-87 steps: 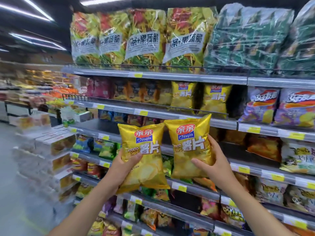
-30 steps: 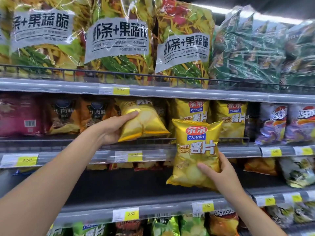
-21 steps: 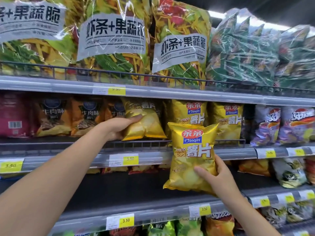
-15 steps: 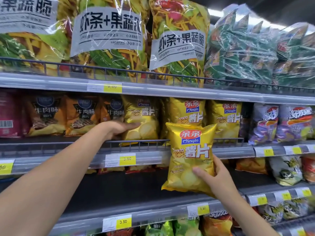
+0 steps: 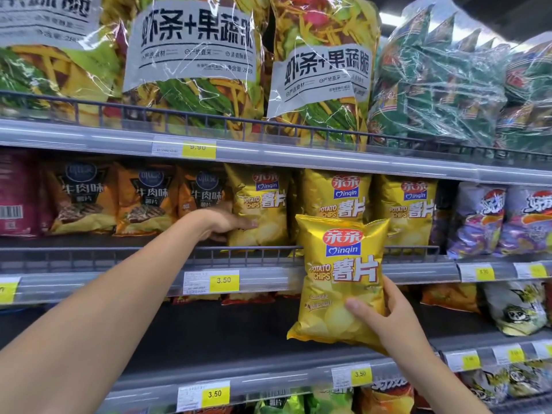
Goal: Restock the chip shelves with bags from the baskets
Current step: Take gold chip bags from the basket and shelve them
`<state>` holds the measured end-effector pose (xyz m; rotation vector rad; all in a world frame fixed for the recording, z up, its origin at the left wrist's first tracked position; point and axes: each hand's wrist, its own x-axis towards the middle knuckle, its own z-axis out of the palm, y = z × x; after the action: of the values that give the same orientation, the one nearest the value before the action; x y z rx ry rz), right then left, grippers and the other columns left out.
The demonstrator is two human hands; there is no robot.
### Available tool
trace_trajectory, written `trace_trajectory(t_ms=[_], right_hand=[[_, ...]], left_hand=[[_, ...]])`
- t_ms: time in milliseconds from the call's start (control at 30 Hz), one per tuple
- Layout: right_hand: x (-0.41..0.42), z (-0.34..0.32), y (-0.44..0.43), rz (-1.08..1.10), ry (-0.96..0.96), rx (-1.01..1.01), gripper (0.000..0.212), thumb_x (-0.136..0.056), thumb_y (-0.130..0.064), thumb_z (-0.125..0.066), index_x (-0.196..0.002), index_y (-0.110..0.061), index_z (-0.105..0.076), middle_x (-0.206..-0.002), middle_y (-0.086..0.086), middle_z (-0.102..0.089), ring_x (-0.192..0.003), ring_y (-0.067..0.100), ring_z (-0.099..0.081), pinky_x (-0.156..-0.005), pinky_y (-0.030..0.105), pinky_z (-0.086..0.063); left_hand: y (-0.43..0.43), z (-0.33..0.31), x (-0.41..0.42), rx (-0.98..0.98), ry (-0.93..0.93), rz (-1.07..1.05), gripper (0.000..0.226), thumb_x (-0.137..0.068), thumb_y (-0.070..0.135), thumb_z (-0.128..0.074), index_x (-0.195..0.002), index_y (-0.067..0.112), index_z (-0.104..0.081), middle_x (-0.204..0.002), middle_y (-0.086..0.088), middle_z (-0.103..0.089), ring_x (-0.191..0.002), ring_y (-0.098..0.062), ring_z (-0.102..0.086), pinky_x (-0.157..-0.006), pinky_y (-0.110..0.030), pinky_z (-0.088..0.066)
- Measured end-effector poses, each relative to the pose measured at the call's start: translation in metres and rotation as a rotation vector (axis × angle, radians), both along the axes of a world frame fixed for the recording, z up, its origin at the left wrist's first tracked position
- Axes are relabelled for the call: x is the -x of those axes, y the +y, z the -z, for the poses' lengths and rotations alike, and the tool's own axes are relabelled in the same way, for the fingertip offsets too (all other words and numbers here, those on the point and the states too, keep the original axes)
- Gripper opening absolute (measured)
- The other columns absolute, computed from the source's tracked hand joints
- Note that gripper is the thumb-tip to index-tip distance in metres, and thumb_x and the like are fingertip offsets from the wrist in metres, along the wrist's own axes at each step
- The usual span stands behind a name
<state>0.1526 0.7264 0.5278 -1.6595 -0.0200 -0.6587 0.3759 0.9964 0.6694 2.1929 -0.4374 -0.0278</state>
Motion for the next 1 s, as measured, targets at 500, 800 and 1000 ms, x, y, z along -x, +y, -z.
trace_trajectory(t_ms=[500,800,1000], right_hand=[[-0.003,-0.006,-0.024,0.001,0.000,0.039,0.071,-0.061,-0.044,-0.087,-0.126,-0.039,-0.058,-0.113,-0.012,-0.074,-0.097,0.005,-0.072,-0.078,0.029,-0.060],[0.006,-0.002,-0.027,-0.036,-0.022,0.000,0.070,-0.062,-0.039,-0.097,-0.122,-0.037,-0.061,-0.108,-0.013,-0.076,-0.096,0.008,-0.074,-0.069,0.023,-0.060],[0.021,0.001,-0.045,0.005,-0.028,-0.069,0.066,-0.066,-0.034,-0.090,-0.126,-0.034,-0.062,-0.111,-0.007,-0.077,-0.097,0.016,-0.075,-0.079,0.037,-0.062]], left_hand=[[-0.019,-0.002,-0.010,-0.016,0.054,0.085,0.076,-0.078,0.046,-0.087,-0.141,0.027,-0.051,-0.138,0.003,-0.062,-0.123,-0.019,-0.059,-0.099,-0.042,-0.059],[-0.029,0.005,0.042,0.016,-0.501,-0.132,0.043,-0.081,0.049,-0.085,-0.104,0.021,-0.062,-0.100,0.004,-0.066,-0.092,-0.017,-0.064,-0.075,-0.033,-0.049],[-0.086,0.013,0.067,-0.101,-0.482,0.129,0.035,-0.085,0.050,-0.080,-0.105,0.025,-0.066,-0.095,0.007,-0.073,-0.088,-0.010,-0.068,-0.077,-0.031,-0.058]])
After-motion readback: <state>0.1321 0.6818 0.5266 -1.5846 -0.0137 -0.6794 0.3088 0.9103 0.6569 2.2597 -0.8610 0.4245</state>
